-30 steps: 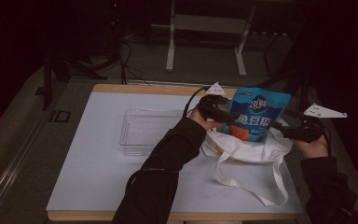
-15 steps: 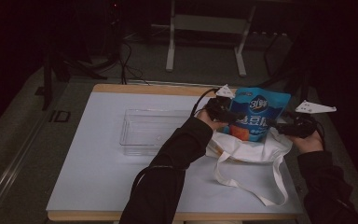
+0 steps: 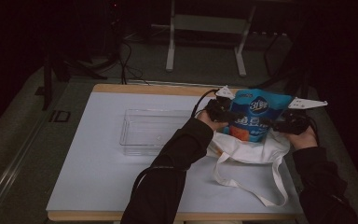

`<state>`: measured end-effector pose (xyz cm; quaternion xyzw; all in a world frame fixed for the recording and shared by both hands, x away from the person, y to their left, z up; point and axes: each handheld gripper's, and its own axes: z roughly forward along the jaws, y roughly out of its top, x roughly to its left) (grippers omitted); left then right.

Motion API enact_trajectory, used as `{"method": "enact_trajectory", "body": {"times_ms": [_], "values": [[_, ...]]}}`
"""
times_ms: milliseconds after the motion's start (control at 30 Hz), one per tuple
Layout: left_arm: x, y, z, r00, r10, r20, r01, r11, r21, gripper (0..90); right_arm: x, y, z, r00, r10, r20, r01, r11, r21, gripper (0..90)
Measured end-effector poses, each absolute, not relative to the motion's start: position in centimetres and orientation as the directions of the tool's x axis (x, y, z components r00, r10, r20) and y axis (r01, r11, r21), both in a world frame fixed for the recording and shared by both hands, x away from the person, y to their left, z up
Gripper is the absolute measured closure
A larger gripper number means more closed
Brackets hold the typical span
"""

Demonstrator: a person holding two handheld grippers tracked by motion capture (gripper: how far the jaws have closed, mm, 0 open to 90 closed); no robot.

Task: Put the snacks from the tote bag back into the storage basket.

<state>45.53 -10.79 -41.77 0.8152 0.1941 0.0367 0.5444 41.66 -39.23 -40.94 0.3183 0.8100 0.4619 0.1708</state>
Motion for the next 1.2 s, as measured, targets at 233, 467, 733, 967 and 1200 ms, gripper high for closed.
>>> {"method": "enact_trajectory", "body": {"times_ms": [233,467,733,967,1200], "values": [[45.6,-10.9,-41.9,0.925,0.336,-0.176,0.291,-0.333,0.897,79.9,41.5,-39.0,-41.3,-0.762,0.647,0.035,0.366,0.385,0.847,61.6],[45.6,-11.4,-41.8,0.925,0.338,-0.176,0.297,-0.35,0.889,88.4,41.2,-38.7,-41.0,-0.76,0.649,0.034,0.378,0.399,0.835,73.7],[45.4,-11.4,-41.0,0.917,0.357,-0.177,0.304,-0.338,0.891,89.5,41.1,-38.5,-40.5,-0.76,0.649,0.03,0.375,0.401,0.836,77.2],[45.0,-11.4,-39.6,0.921,0.357,-0.157,0.286,-0.344,0.894,90.0,40.7,-38.5,-39.2,-0.762,0.648,0.021,0.358,0.394,0.846,79.4],[44.6,-11.0,-37.7,0.923,0.357,-0.144,0.272,-0.342,0.9,90.0,40.3,-38.3,-37.7,-0.767,0.642,0.01,0.34,0.392,0.855,81.0]]}}
